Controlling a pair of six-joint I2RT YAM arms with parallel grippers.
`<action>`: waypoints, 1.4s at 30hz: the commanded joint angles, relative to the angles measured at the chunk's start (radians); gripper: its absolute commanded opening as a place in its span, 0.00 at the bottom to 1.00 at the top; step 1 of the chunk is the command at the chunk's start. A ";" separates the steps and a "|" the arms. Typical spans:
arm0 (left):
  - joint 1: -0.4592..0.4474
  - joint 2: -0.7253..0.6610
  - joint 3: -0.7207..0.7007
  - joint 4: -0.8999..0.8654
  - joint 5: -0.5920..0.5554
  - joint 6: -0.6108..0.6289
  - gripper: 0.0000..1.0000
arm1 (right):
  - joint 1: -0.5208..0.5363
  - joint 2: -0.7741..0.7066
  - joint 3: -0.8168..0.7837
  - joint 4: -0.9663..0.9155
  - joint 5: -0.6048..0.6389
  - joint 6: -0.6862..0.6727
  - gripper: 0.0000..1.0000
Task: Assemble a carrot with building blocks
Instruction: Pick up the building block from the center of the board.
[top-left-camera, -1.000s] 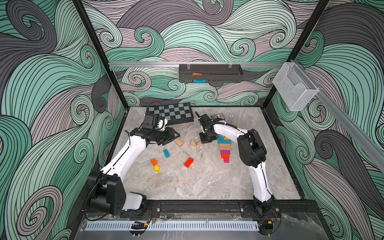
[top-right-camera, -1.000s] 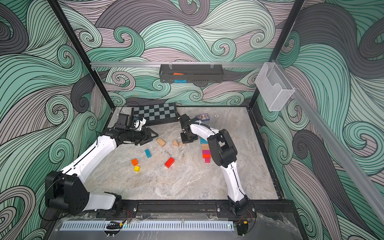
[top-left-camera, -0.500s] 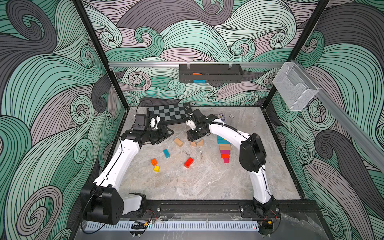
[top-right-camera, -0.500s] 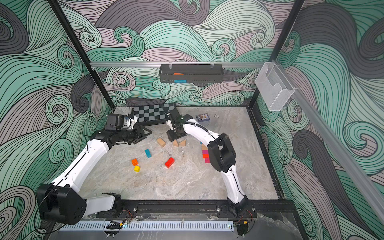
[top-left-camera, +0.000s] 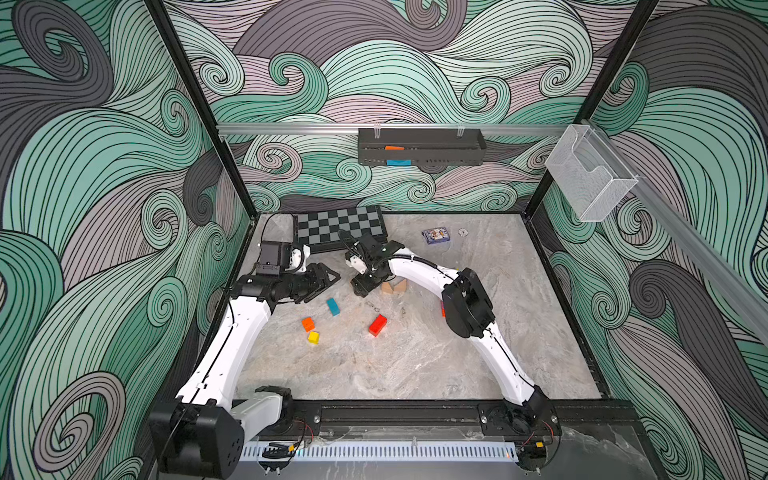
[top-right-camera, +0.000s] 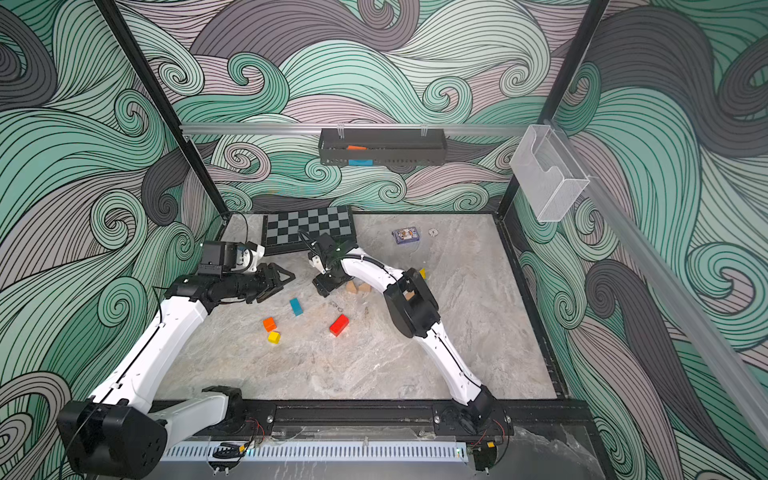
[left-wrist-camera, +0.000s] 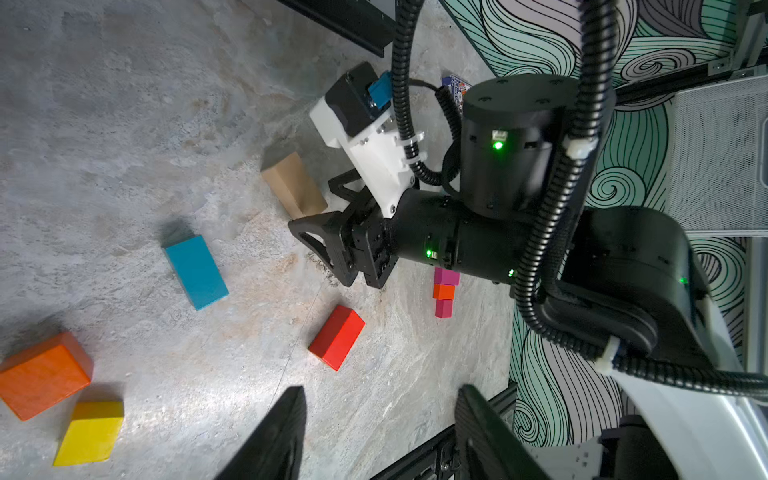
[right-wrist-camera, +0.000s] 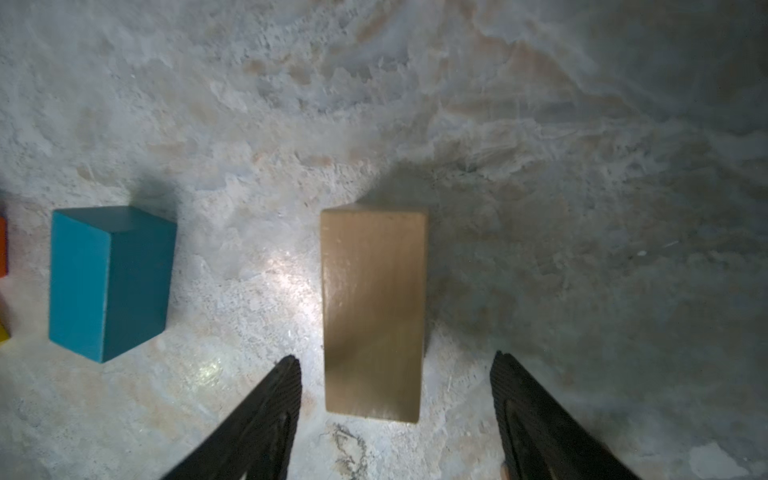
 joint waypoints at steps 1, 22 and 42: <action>0.011 -0.020 -0.005 -0.033 -0.012 0.011 0.59 | 0.012 0.017 0.038 0.009 0.023 -0.047 0.70; 0.038 -0.031 0.026 -0.021 -0.013 0.013 0.60 | 0.031 -0.236 -0.103 -0.011 -0.001 -0.032 0.99; 0.109 -0.026 0.018 0.053 0.049 -0.038 0.62 | 0.163 -0.552 -0.695 0.000 0.024 0.076 0.99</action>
